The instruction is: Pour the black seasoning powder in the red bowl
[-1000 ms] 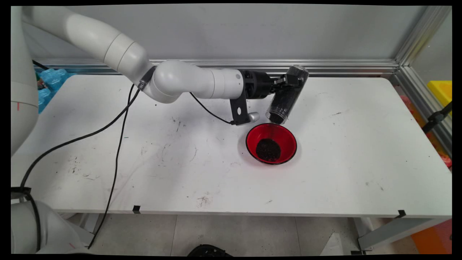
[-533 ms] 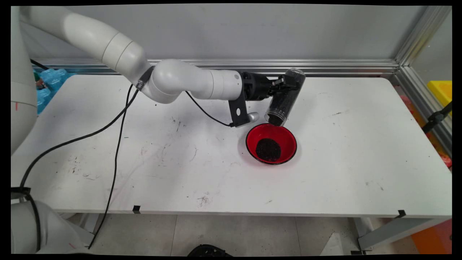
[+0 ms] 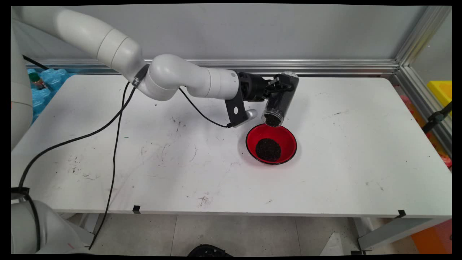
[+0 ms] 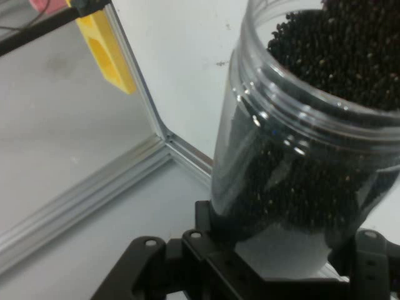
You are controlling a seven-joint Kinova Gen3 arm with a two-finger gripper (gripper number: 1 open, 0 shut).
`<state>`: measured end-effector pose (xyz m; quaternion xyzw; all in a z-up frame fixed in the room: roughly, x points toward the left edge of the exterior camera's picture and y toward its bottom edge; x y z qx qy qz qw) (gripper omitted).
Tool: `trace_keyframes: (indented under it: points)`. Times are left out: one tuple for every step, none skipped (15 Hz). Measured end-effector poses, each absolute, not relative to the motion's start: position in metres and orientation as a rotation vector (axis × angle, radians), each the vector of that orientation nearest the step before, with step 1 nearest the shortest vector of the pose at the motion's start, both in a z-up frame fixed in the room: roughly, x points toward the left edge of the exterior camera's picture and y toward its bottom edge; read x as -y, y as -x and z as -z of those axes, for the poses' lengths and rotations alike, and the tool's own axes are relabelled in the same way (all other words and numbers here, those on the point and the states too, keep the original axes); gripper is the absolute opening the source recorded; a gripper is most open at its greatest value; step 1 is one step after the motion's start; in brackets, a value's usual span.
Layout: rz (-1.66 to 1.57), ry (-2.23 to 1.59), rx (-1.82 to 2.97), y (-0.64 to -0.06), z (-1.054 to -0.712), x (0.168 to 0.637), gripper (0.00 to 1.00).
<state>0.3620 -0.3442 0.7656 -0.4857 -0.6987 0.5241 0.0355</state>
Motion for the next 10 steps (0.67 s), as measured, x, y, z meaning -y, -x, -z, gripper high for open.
trace_keyframes:
  points:
    - [-1.593, 1.471, 2.161, -0.363, -0.766, 0.345, 0.00]
    - [-1.572, 1.443, 2.178, -0.364, -0.768, 0.345, 0.00]
    - [-1.547, 1.413, 2.196, -0.365, -0.769, 0.346, 0.00]
    - [-1.530, 1.390, 2.209, -0.366, -0.771, 0.347, 0.00]
    - [-1.509, 1.361, 2.224, -0.367, -0.773, 0.348, 0.00]
    - [-1.488, 1.332, 2.238, -0.367, -0.776, 0.348, 0.00]
    - [-1.467, 1.305, 2.251, -0.368, -0.779, 0.349, 0.00]
    - [-1.449, 1.282, 2.261, -0.369, -0.782, 0.350, 0.00]
    - [-1.431, 1.256, 2.270, -0.370, -0.786, 0.350, 0.00]
    - [-1.412, 1.232, 2.280, -0.370, -0.790, 0.351, 0.00]
